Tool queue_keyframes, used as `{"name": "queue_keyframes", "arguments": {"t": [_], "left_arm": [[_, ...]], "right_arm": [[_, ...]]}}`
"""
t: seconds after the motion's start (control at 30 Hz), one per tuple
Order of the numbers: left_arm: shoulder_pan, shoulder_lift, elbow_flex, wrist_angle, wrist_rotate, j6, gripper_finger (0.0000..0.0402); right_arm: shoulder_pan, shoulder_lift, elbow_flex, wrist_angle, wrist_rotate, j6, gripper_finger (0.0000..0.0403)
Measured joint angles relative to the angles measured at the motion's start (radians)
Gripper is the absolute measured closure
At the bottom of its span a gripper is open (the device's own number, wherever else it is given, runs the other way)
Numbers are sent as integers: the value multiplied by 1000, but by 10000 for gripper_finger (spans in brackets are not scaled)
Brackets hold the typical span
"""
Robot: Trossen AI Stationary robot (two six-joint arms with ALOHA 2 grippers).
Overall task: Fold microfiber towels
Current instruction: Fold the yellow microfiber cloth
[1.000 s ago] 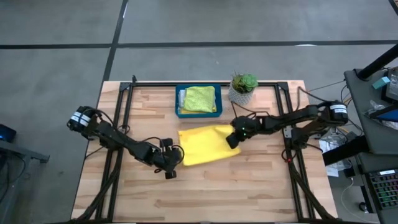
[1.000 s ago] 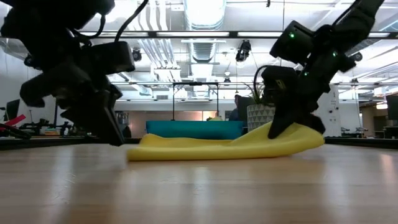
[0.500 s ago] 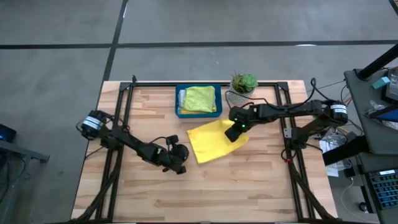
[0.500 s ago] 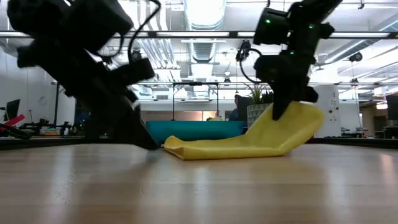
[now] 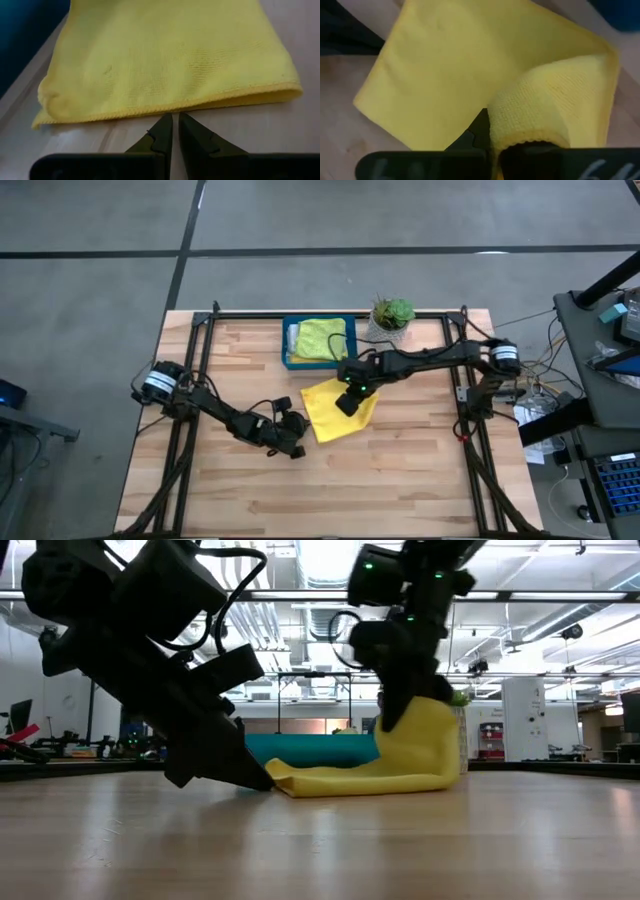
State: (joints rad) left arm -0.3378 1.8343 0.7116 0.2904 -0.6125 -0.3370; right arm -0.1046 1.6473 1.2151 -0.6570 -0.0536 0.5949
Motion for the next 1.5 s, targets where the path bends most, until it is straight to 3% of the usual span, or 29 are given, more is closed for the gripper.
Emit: {"name": "queue_keyframes", "arguments": {"t": [0.37,0.93,1.07,1.23,1.5], "left_arm": [[3,1,-2,17,2,12,382],[4,2,-3,22,-6,12,382],[4,2,-3,23,-7,12,382],[4,2,-3,23,-8,12,382],[4,2,-3,25,-9,13,382]], "right_arm": [[46,147,167,-19,-8,-21,390],[72,176,172,120,11,-13,387],[76,176,167,121,30,-14,361],[83,181,162,157,29,-17,301],[115,218,163,282,-34,-19,229]]}}
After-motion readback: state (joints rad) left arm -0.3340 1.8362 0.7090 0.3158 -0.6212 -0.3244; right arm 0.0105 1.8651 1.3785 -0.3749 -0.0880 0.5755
